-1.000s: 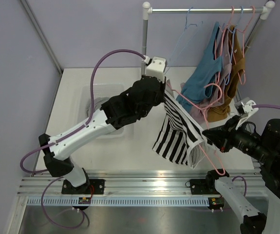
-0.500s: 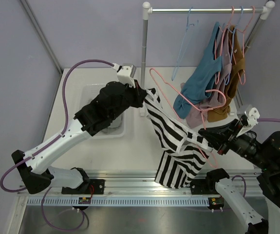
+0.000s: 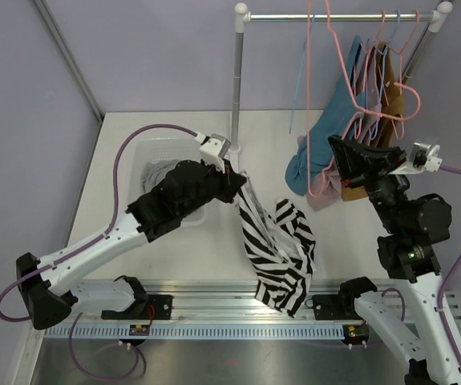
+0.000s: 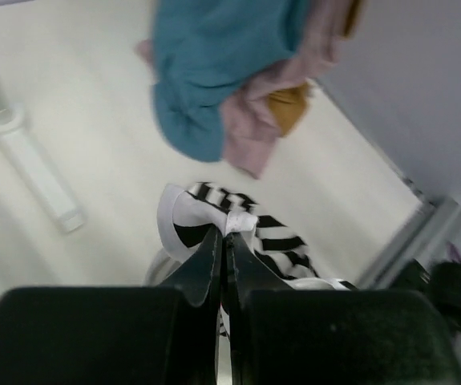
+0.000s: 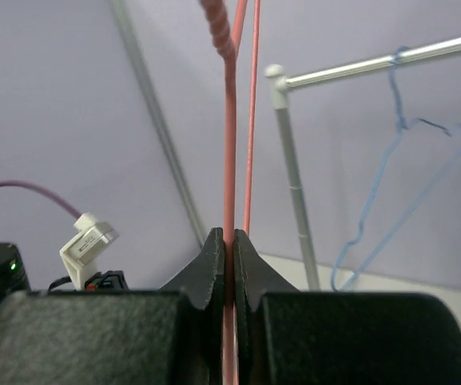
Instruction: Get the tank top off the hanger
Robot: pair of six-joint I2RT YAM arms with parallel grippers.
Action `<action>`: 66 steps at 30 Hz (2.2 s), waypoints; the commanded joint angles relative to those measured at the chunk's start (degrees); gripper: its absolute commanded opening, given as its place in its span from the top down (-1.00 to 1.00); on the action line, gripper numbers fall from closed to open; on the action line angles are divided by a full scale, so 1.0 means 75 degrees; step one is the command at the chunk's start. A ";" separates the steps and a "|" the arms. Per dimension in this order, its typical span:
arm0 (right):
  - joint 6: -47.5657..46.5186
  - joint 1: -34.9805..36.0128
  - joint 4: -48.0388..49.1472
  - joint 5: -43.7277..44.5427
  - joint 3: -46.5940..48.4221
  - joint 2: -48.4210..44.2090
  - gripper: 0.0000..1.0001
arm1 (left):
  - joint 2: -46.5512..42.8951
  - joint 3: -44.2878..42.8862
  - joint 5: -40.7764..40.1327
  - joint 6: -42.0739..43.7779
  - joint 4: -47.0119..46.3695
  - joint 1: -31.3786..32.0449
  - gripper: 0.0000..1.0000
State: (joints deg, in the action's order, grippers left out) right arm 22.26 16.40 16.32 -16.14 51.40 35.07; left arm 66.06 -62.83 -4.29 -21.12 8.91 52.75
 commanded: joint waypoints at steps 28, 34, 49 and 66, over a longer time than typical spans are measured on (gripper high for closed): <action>-0.2439 -0.0862 -0.9769 0.2176 1.1297 0.8083 1.00 | -0.0217 -0.0471 -0.1664 -0.0443 0.2375 -0.0156 -0.97; -0.2687 -0.1285 -0.9839 0.1543 1.3219 0.9853 1.00 | -0.0406 -0.0191 -0.2040 -0.0172 0.2270 0.0852 -0.98; -0.2687 -0.1507 -0.9641 0.1507 1.3000 1.0102 0.46 | 0.1362 0.0221 -0.1678 0.0355 0.0501 0.2165 -0.98; -0.2417 -0.1507 -0.9572 0.0759 1.0424 0.6472 -0.99 | 0.4760 -0.0400 -0.0916 0.0133 -0.0343 0.2669 -0.98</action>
State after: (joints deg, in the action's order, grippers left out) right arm 3.27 5.26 -58.15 -6.02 134.78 91.88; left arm 99.11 -63.51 -12.32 -19.46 10.74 72.47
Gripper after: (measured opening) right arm 0.993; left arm 0.987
